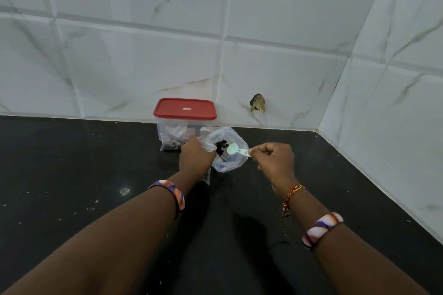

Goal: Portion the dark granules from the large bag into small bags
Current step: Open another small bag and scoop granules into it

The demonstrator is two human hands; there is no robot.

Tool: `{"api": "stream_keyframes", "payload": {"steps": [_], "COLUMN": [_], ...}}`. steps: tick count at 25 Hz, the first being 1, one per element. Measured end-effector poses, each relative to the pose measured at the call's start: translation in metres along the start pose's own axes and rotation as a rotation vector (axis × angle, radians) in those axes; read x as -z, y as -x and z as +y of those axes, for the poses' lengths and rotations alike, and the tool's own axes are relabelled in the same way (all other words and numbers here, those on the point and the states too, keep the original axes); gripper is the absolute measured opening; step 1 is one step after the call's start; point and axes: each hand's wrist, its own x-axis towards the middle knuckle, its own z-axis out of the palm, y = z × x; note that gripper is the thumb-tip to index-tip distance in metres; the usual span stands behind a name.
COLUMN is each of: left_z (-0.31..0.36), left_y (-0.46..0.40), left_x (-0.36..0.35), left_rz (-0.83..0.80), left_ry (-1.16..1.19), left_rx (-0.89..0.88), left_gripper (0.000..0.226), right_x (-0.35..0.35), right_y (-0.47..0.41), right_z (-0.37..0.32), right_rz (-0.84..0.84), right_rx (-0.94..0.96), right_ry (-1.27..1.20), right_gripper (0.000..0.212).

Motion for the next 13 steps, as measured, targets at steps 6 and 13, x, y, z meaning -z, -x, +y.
{"api": "stream_keyframes", "payload": {"steps": [6,13], "left_z": [-0.004,0.024], "left_y": [-0.015,-0.044], "left_x": [0.012,0.000], "left_rz": [0.025,0.068], "left_ry": [0.089,0.435], "left_rx": [-0.067,0.131], "left_gripper": [0.030,0.037], "right_x": [-0.053,-0.074], "right_y": [-0.008,-0.039], "right_z": [-0.015,-0.014], "right_rz": [-0.068,-0.208], "right_rx": [0.545,0.266], "right_ry": [0.659,0.717], "right_gripper": [0.011,0.021]}}
